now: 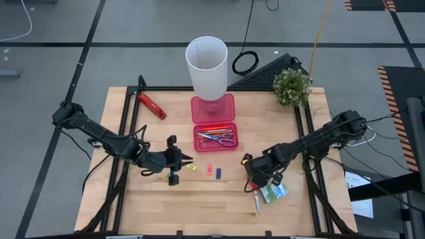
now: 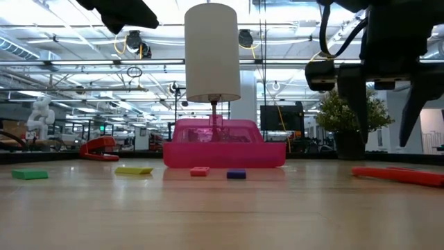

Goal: Pack school essentials
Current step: Put the orange scissors into the pink supply box

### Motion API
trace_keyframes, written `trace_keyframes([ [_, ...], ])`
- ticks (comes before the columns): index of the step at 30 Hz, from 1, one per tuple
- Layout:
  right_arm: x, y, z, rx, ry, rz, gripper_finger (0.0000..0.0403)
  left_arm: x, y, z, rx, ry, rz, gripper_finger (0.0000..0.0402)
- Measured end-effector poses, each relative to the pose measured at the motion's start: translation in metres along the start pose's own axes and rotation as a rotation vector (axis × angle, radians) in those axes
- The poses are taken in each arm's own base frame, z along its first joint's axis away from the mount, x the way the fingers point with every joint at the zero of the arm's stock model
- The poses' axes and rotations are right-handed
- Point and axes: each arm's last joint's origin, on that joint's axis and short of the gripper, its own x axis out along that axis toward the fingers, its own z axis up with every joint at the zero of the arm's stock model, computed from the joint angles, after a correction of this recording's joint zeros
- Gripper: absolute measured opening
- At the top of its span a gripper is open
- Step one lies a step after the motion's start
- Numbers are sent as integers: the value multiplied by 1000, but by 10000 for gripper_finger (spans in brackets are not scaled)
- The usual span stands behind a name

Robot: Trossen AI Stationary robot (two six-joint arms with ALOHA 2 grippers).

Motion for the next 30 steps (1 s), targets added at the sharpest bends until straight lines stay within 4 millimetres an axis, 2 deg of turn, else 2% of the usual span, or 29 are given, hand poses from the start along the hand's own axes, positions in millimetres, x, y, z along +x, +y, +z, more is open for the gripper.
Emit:
trace_keyframes([
  [3,0,-1,-1,-19,-4,0,155,0,1,0,2,-6,23,58],
  [7,4,-3,-2,-28,9,3,187,0,2,0,0,-8,33,58],
  [11,15,-4,-1,-58,25,22,213,0,2,0,-4,-8,32,58],
  [15,27,-5,-3,-92,63,53,215,0,2,0,-20,-1,30,58],
  [21,38,-5,-4,-134,88,88,193,0,1,-1,-20,8,26,58],
  [30,40,-7,-7,-95,91,103,113,0,1,-2,-19,13,27,58],
])
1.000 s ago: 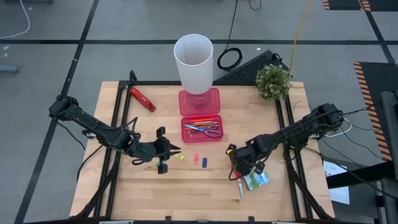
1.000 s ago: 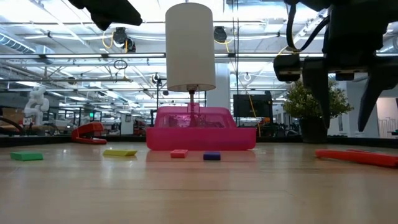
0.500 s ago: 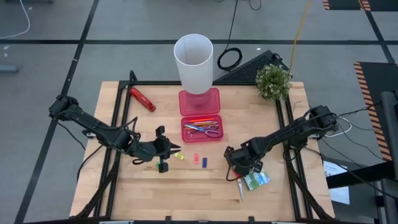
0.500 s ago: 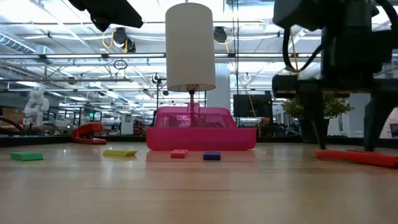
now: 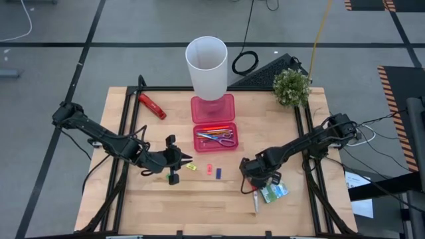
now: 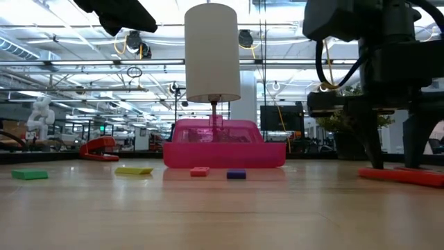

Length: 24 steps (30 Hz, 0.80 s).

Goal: Pack school essentials
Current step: Put the orange scissors into the pink supply box

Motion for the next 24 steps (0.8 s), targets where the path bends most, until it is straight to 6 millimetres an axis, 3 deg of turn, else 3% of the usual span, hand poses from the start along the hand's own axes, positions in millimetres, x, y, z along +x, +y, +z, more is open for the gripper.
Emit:
trace_keyframes([
  [7,0,-2,0,22,-6,-12,70,0,0,0,-1,0,0,58],
  [17,-2,-2,0,72,-14,-26,76,0,0,0,-5,0,0,58],
  [24,-16,-4,1,130,-53,-105,78,0,0,0,-4,1,-1,58],
])
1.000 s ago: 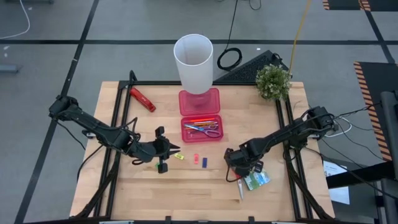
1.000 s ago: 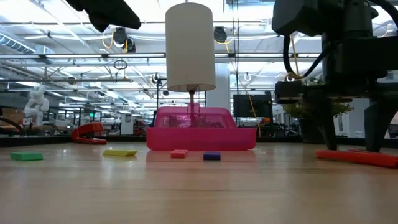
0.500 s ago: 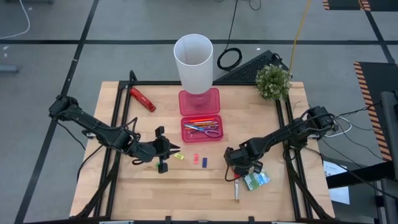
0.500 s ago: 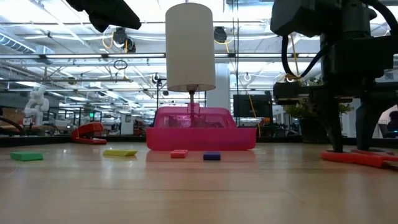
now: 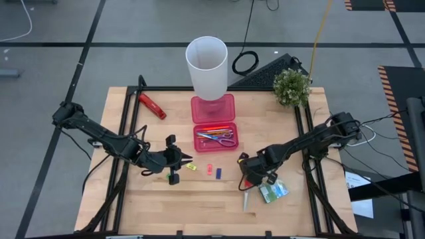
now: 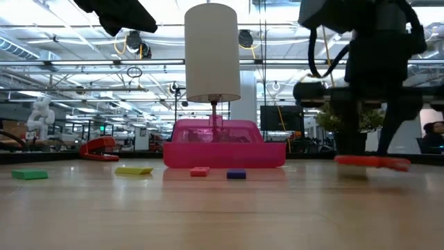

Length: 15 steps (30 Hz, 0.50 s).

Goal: Pack school essentials
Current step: Put the orange scissors into the pink supply box

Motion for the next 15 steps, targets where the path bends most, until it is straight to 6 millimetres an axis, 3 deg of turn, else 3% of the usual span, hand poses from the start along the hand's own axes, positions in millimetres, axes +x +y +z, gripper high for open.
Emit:
trace_keyframes([
  [15,-18,-10,-4,120,-79,-48,76,0,0,-1,0,5,1,58],
])
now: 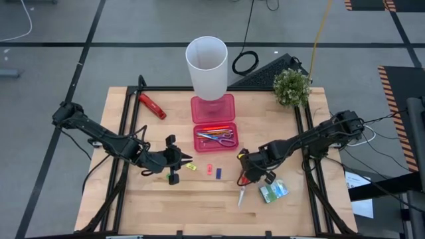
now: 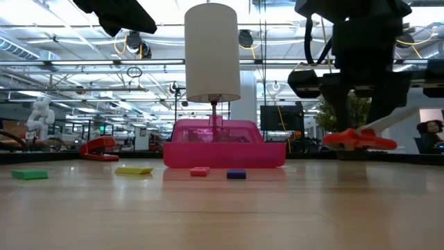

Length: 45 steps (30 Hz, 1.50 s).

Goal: Pack school essentials
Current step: Put the orange scissors into the pink supply box

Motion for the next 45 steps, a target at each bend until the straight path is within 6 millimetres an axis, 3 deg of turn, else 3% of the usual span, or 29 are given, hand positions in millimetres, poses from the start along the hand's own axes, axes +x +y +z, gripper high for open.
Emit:
trace_keyframes([
  [12,-9,-30,-10,223,-49,-74,76,0,0,0,-2,0,-1,58],
  [20,-41,-75,-8,473,-153,-187,76,0,0,0,-2,-1,0,58],
  [31,-66,-121,-31,686,-260,-326,79,0,1,0,-3,-10,27,58],
  [45,-34,-151,-64,992,-219,-315,79,0,4,1,4,-42,133,58],
])
